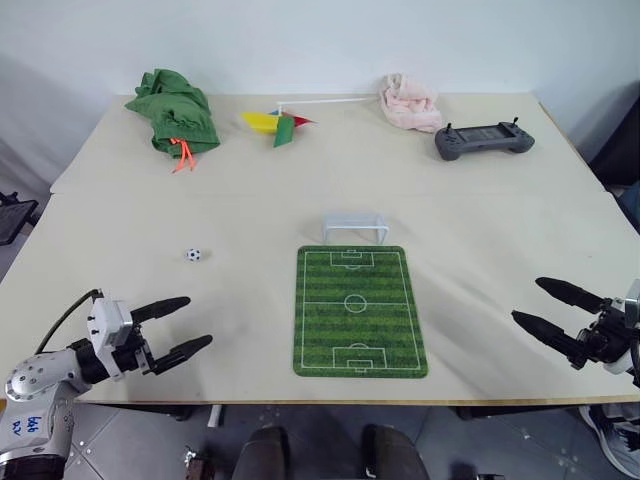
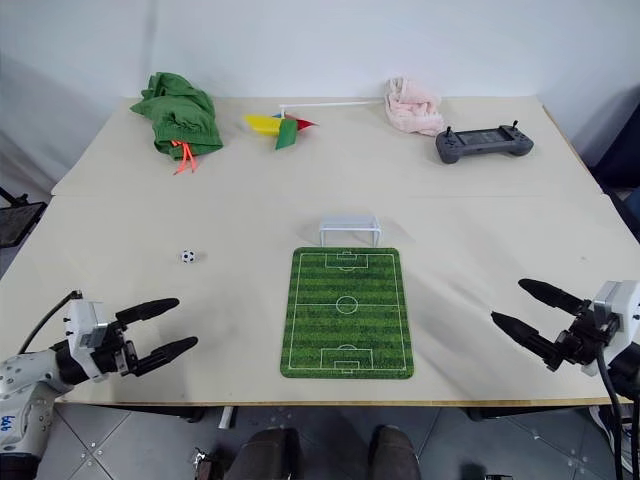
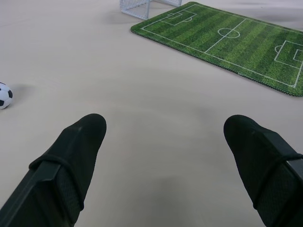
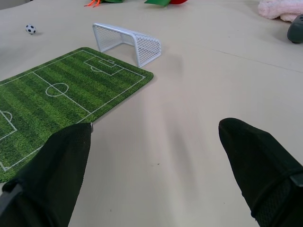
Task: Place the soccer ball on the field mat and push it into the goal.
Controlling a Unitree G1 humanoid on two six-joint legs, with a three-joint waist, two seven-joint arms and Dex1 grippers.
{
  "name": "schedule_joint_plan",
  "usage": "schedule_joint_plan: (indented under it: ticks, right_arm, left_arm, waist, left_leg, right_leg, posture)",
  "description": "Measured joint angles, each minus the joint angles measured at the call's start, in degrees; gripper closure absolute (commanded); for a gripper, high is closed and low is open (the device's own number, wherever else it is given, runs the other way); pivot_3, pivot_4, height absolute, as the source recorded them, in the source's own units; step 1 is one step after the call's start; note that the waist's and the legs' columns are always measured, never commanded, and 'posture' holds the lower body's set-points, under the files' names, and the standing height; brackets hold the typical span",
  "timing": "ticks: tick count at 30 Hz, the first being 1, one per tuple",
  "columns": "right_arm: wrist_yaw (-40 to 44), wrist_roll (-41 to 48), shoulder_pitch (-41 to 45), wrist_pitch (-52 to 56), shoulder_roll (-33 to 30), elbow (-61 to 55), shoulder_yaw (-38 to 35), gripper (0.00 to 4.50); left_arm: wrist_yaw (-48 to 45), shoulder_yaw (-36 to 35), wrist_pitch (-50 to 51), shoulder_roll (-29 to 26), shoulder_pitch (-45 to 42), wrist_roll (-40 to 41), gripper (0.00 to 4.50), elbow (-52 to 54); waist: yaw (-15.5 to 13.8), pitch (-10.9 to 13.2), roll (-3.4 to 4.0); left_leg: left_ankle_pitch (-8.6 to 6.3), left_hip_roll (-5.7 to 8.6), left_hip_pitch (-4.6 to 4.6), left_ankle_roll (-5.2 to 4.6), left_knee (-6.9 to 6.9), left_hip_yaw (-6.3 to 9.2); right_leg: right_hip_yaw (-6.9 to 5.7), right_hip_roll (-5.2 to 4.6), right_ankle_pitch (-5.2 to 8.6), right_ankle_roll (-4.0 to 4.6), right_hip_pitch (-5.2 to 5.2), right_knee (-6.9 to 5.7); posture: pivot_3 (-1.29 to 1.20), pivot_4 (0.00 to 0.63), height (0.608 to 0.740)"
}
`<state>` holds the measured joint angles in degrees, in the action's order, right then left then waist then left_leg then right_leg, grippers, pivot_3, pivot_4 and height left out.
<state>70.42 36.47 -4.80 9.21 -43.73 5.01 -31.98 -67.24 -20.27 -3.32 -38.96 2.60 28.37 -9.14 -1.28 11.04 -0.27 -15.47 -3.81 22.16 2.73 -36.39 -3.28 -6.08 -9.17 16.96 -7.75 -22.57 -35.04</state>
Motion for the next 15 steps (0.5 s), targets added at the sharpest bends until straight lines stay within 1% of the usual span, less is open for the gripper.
schedule_joint_plan:
  ticks: [5,8,15]
  right_arm:
    - [-0.30,-0.06,0.00,0.62,0.00,0.00,0.02,0.00]
    - [-0.47,-0.07,0.06,0.92,0.00,-0.01,0.11,0.00]
    - [-0.36,-0.07,0.90,1.32,-0.20,-0.04,0.18,0.00]
  left_arm:
    - [1.59,-0.02,1.54,0.00,-0.12,0.21,0.05,0.45]
    - [3.45,-0.06,4.12,0.00,-0.50,0.82,0.05,2.31]
    - [6.73,-0.80,6.38,-0.06,0.34,0.68,0.05,7.16]
  waist:
    - [0.00,0.00,0.00]
    - [0.00,0.00,0.00]
    - [0.09,0.00,0.00]
  left_leg:
    - [0.00,0.00,0.00,0.00,0.00,0.00]
    - [0.00,0.00,0.00,-0.01,0.00,0.00]
    - [0.00,0.00,0.00,-0.01,0.00,0.00]
  right_leg:
    - [0.00,0.00,0.00,0.00,0.00,0.00]
    - [0.00,0.00,0.00,0.00,0.00,0.00]
    - [0.01,0.00,0.00,0.00,0.00,0.00]
  posture:
    - [0.00,0.150,0.740]
    - [0.00,0.150,0.740]
    - [0.00,0.150,0.740]
